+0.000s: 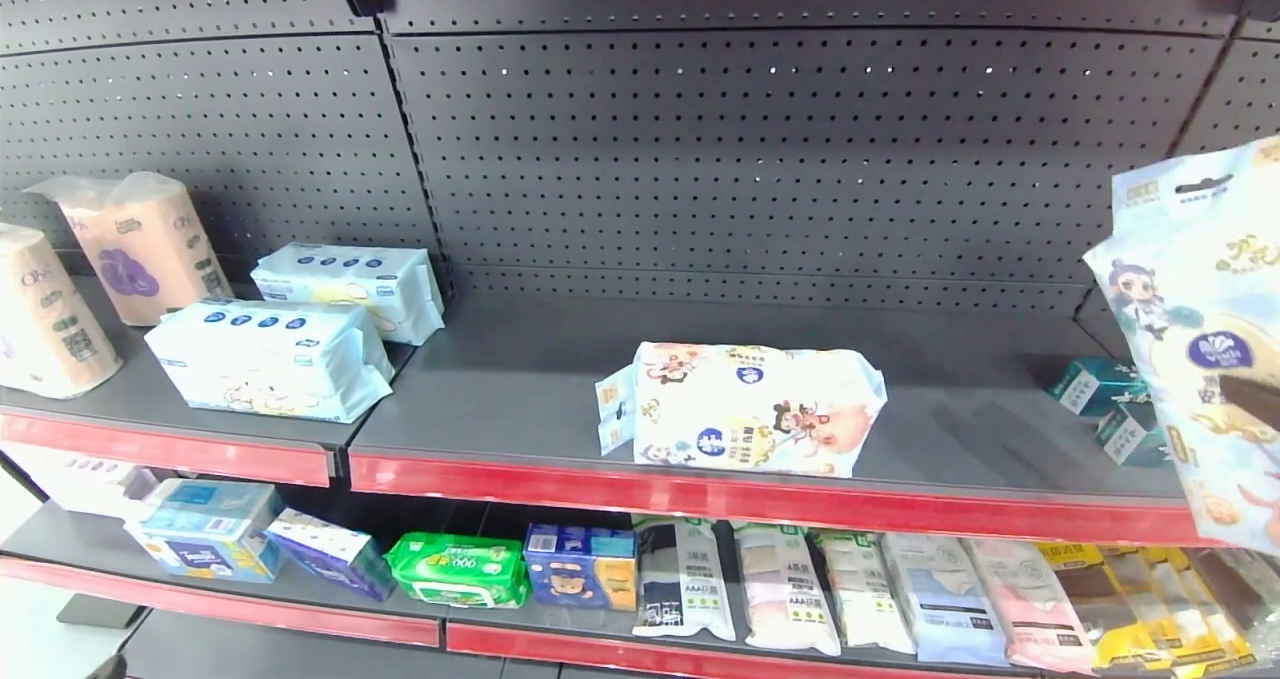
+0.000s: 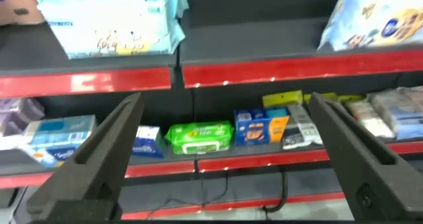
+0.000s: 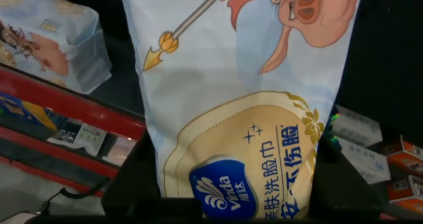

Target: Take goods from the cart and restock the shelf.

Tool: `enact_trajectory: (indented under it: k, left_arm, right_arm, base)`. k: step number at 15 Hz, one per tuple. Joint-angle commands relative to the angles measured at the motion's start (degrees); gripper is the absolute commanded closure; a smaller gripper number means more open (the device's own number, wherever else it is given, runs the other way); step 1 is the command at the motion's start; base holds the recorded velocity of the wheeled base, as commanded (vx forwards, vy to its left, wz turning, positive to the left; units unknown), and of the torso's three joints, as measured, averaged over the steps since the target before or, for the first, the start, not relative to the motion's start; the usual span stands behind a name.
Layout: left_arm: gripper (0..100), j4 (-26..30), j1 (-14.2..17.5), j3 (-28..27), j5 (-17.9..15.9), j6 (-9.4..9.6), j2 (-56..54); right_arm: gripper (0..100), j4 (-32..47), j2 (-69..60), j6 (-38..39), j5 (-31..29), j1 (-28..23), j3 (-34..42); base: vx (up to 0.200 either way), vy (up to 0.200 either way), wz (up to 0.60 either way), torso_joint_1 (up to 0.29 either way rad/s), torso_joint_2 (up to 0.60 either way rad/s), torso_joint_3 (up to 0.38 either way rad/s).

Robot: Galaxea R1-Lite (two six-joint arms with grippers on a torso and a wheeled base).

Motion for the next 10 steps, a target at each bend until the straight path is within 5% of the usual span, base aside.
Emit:
enact_trajectory:
  k: [1,4,10]
  left_arm:
    - [0,2.8,0.1,0.7,1.4,0.61,-3.9]
    - [0,10.4,0.1,0.7,4.4,0.61,-11.5]
    - [0,14.1,0.4,2.4,5.9,0.88,-19.8]
  right_arm:
    - [100,0.5,9.5,-1.9,0.4,3.5,-6.5]
    - [100,9.7,13.6,-2.1,0.3,7.6,-15.5]
    - [100,9.9,21.0,-7.3,-0.2,8.9,-21.2]
  base:
    - [0.000,0.000,0.00,0.000,0.00,0.000]
    - [0.000,0.000,0.00,0.000,0.00,0.000]
    - [0.000,0.000,0.00,0.000,0.00,0.000]
